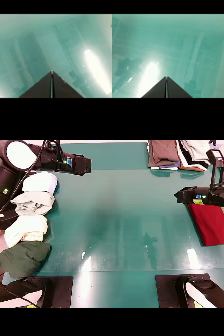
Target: Fold the shirts.
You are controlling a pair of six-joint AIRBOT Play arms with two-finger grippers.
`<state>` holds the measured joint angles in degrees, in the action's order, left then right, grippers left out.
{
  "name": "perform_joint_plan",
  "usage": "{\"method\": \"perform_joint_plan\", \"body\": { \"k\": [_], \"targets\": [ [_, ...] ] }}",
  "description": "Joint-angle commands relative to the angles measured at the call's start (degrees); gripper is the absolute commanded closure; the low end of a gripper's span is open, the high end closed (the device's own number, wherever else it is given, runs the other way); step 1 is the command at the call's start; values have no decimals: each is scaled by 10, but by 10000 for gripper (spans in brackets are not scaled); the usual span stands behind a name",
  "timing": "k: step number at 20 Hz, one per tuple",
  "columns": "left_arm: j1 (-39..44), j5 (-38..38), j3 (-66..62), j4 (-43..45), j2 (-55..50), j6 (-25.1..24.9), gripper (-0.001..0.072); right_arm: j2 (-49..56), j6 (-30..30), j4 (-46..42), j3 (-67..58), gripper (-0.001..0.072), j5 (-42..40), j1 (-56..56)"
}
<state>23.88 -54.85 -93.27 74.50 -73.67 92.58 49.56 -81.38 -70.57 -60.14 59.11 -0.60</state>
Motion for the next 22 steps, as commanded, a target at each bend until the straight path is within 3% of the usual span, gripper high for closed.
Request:
{"method": "perform_joint_plan", "body": {
  "k": [1, 11, 15, 18, 19, 20, 21, 22],
  "targets": [
    [0, 0, 0, 0, 0, 0, 683, 0, 0, 1, 0, 696, -1, -3],
    [0, 1, 0, 0, 0, 0, 683, 0, 0, 1, 0, 696, -1, -3],
    [-2, 81, 0, 8, 0, -5, 683, 0, 0, 1, 0, 696, -1, -3],
    [-2, 81, 0, 65, -4, -33, 681, 0, 0, 1, 0, 696, 0, -3],
    [-2, 80, 0, 109, -7, -36, 586, 0, 0, 1, 0, 696, -1, -3],
    [-5, 79, 0, 177, -12, -17, 234, 0, 0, 1, 0, 696, -2, -3],
    [-15, 78, 0, 233, -20, 21, 75, 0, 0, 1, 0, 696, -2, -4],
    [-35, 77, 0, 276, -33, 43, 85, 0, 0, 1, 0, 696, -2, -4]
  ]
}}
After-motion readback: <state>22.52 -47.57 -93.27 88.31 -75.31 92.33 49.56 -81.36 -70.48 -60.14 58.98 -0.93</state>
